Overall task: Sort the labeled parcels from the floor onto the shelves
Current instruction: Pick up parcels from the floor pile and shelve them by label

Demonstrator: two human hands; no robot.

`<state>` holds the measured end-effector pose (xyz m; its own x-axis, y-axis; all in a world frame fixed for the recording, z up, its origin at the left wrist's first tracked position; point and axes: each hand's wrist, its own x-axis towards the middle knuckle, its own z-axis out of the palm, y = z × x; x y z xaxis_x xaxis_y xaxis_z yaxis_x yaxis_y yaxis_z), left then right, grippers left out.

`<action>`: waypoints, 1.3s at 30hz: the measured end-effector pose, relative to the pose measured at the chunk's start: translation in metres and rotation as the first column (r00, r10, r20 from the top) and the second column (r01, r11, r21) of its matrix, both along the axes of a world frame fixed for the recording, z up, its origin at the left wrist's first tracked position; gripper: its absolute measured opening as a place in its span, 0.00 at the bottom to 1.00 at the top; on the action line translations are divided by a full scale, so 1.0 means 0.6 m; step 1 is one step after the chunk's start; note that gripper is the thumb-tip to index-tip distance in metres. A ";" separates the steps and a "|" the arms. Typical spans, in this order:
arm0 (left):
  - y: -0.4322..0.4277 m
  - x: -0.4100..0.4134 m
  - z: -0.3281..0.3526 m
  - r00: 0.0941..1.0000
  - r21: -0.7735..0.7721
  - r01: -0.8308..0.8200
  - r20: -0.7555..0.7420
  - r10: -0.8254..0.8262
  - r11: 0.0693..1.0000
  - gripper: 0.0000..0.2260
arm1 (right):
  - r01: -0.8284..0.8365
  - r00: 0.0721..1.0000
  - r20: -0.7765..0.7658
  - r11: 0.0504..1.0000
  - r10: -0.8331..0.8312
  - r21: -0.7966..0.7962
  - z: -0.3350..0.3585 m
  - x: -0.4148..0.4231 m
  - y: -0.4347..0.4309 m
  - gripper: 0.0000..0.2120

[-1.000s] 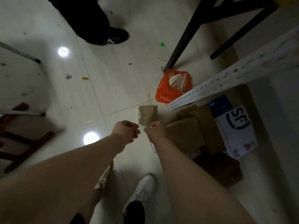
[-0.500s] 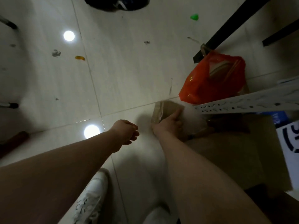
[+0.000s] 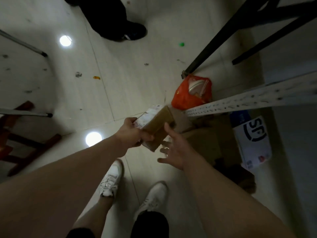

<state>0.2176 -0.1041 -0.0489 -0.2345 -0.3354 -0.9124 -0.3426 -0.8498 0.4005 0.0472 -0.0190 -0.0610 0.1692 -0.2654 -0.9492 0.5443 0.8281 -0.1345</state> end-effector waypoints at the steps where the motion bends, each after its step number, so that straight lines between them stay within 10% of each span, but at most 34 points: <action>1: -0.003 0.004 0.044 0.996 -0.066 0.087 0.040 -0.084 0.994 0.50 | 0.026 0.999 -0.028 0.999 -0.026 0.025 0.051 -0.006 0.004 0.59; 4: -0.012 0.014 0.177 0.926 -0.286 0.377 0.119 -0.357 0.881 0.55 | 0.056 0.995 -0.081 0.997 -0.052 0.046 0.202 -0.021 0.004 0.62; 9: -0.038 0.016 0.385 0.751 -0.426 0.621 0.082 -0.655 0.658 0.48 | -0.025 0.978 -0.205 1.000 0.024 -0.002 0.440 -0.018 -0.013 0.31; 16: -0.065 0.035 0.629 0.878 -0.039 0.344 -0.339 -0.336 0.938 0.42 | 0.078 0.950 -0.282 0.978 -0.132 -0.194 0.695 -0.011 0.007 0.21; 24: -0.061 0.013 0.803 0.603 -0.135 0.706 -0.400 -0.690 0.695 0.36 | -0.173 0.903 -0.430 0.910 -0.005 -0.375 0.880 -0.013 0.058 0.12; 34: 0.025 -0.081 0.907 0.410 -0.262 0.792 -0.441 -0.798 0.551 0.20 | 0.017 0.837 -0.484 0.896 -0.256 -0.444 0.988 -0.040 0.242 0.16; 39: 0.154 -0.133 0.978 0.283 -0.344 0.831 -0.414 -0.865 0.436 0.32 | 0.047 0.760 -0.556 0.881 -0.338 -0.471 1.042 -0.060 0.377 0.13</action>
<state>0.1375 -0.0119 0.5381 -0.7817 0.2813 -0.5566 -0.6118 -0.1731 0.7718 0.0110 0.2075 0.5640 -0.4996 -0.6060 -0.6190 0.3647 0.5010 -0.7849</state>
